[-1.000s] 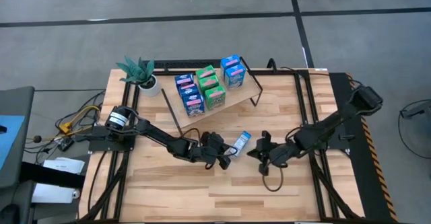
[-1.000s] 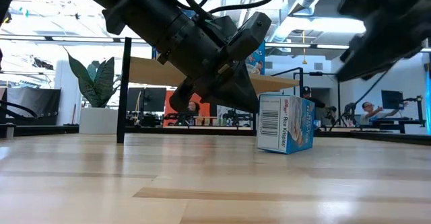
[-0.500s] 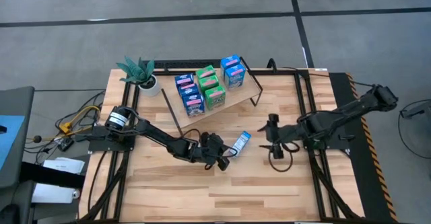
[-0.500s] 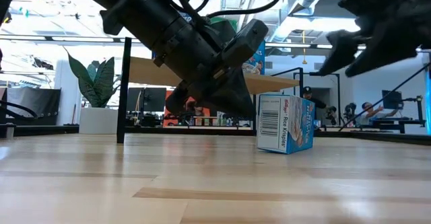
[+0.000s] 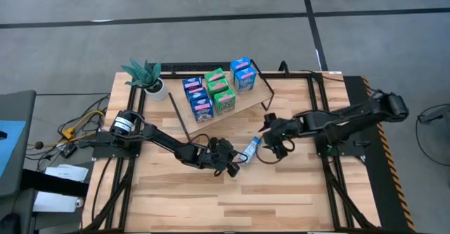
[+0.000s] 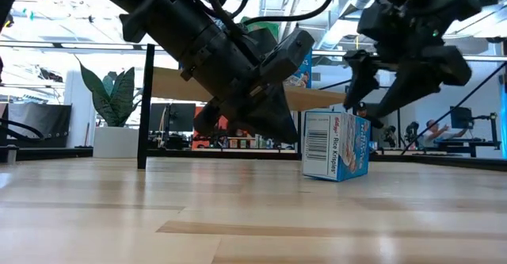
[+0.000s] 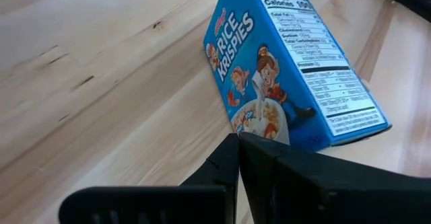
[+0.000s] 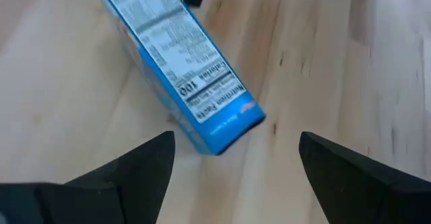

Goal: Stack cereal on shelf
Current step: Put the light blue cereal box on the shelf and align it with the other light blue cereal boxes

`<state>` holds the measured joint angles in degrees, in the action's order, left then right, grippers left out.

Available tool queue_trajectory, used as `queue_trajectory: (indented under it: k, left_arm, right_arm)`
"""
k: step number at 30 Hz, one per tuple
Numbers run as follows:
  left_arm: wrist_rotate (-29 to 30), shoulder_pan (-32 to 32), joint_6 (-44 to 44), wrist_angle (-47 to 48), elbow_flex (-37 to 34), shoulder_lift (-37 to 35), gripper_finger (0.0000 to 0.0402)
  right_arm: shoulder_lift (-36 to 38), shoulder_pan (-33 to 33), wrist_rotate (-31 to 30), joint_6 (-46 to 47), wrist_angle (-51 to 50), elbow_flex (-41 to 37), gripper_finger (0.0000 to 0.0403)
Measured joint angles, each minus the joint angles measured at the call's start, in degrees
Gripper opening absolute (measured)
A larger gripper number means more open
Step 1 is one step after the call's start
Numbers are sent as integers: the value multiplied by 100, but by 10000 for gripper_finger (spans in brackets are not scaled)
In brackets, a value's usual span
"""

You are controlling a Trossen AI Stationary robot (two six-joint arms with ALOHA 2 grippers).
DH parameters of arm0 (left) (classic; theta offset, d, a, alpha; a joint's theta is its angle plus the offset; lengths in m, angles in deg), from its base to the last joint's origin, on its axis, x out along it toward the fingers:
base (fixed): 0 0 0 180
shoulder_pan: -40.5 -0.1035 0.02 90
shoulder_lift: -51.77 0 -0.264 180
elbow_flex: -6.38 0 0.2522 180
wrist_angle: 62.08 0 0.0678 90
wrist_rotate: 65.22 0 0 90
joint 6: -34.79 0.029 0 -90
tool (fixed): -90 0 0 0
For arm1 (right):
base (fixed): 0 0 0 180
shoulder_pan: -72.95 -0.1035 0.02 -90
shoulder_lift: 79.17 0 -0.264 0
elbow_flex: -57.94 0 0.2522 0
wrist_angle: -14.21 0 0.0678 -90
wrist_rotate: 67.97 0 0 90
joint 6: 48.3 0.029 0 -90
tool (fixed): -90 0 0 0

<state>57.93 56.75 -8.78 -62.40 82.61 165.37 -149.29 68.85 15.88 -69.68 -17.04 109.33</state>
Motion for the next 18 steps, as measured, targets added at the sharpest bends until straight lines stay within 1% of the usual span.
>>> queue_trajectory:
  k: [3, 7, 10, 12, 15, 18]
  left_arm:
    - [-6, -2, -9, 28, 0, 0, 0]
    - [-7, -2, -13, 69, 0, 0, 0]
    - [-5, -2, -15, 87, -1, 0, 0]
    - [-4, -2, -15, 111, 0, 0, 0]
    - [0, -2, -15, 127, 0, 0, 0]
    - [-4, -2, -17, 148, 0, 0, 0]
  right_arm:
    - [-274, 58, 36, -534, 83, 136, 340]
    - [-603, 92, 310, -900, 76, 275, 340]
    - [-788, 92, 328, -1186, 96, 374, 340]
    - [-915, 90, 382, -1303, 98, 421, 340]
    - [-1064, 126, 623, -1376, 74, 442, 339]
    - [-1136, 126, 758, -1379, 79, 443, 329]
